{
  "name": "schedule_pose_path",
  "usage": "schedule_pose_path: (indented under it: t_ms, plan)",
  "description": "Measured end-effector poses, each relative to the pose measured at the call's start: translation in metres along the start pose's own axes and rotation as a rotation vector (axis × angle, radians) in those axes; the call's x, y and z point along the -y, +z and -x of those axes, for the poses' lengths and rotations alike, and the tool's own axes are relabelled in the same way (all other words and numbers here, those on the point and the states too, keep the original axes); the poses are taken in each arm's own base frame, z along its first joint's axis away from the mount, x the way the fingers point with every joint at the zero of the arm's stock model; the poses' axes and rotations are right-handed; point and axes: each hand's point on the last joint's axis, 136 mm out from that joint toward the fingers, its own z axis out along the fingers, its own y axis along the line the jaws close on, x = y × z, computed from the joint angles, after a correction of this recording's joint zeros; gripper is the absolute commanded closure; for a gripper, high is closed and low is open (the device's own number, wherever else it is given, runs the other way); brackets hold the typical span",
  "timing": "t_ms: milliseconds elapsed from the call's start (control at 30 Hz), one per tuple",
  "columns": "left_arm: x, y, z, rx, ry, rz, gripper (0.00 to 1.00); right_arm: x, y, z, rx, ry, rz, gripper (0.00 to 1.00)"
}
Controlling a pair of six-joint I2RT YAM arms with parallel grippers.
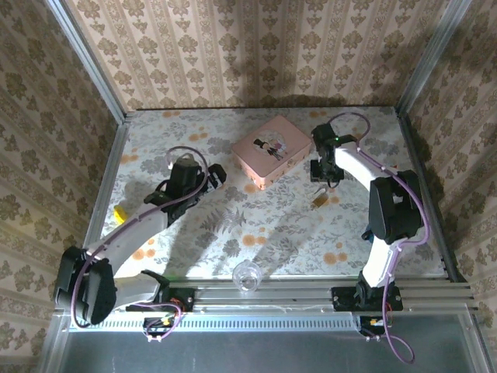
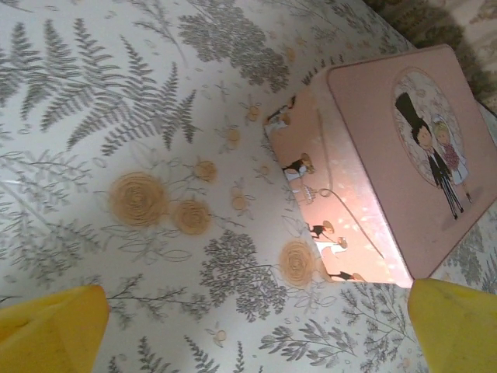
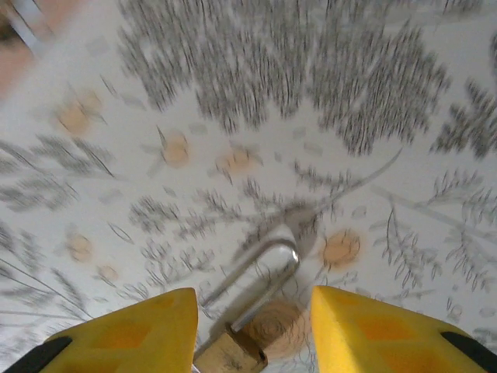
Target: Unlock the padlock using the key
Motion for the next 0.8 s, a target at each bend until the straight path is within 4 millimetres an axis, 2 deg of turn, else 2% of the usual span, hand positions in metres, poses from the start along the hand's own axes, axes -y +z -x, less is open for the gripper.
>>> schedule_pose_path:
  t_ms: [100, 200, 367, 500, 600, 800]
  plan:
    - [0.013, 0.009, -0.001, -0.019, 0.025, -0.013, 0.00, -0.001, -0.014, 0.030, 0.064, 0.036, 0.064, 0.51]
    - [0.028, 0.019, -0.002, -0.036, 0.064, -0.022, 0.02, -0.002, -0.019, 0.064, 0.126, 0.067, 0.131, 0.47]
    - [0.051, 0.038, -0.004, -0.056, 0.118, -0.041, 0.04, -0.008, 0.001, 0.111, 0.177, 0.098, 0.227, 0.45]
    - [0.054, 0.056, -0.008, -0.074, 0.133, -0.031, 0.07, -0.018, 0.022, 0.132, 0.187, 0.097, 0.285, 0.44]
    - [0.052, 0.068, -0.012, -0.091, 0.137, -0.023, 0.10, -0.028, 0.022, 0.149, 0.228, 0.088, 0.345, 0.44]
    - [0.057, 0.089, -0.015, -0.109, 0.144, -0.024, 0.17, -0.050, 0.027, 0.167, 0.256, 0.063, 0.460, 0.43]
